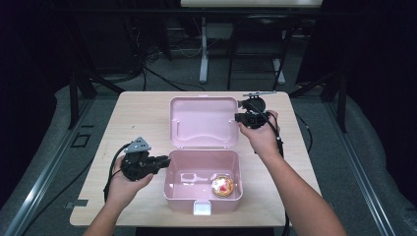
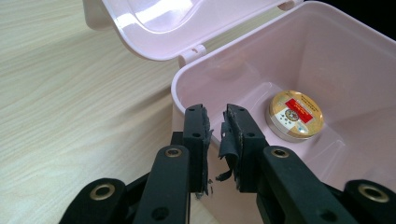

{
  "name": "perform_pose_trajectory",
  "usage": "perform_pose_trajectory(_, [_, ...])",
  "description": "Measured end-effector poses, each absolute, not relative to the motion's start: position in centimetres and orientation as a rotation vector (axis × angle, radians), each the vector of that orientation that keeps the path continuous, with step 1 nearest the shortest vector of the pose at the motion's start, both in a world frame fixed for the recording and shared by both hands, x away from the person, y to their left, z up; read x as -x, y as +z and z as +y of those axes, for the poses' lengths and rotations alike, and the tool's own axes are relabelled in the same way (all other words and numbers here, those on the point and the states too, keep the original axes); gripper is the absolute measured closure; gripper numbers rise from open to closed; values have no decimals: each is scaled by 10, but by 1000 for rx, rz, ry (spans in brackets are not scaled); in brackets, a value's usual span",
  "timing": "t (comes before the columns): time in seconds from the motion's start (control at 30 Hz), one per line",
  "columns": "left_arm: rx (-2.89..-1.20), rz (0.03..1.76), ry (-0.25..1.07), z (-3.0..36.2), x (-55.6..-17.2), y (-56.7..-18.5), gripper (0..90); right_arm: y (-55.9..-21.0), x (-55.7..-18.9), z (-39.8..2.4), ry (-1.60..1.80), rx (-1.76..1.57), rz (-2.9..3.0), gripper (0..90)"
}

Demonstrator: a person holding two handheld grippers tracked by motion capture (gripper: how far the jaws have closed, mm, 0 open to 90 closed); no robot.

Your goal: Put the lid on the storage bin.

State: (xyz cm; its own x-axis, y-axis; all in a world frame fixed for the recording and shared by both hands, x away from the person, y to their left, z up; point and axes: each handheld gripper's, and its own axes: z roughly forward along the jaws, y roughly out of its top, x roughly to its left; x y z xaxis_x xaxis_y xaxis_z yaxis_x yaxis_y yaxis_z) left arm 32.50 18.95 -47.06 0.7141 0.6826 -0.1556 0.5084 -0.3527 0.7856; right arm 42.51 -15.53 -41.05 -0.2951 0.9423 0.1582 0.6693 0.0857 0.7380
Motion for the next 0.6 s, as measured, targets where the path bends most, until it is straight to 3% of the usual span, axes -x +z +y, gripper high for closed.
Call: perform_pose_trajectory(0.6, [-2029, 911, 251, 189, -325, -471, 787, -399, -405, -156, 1081, -1505, 1998, 870])
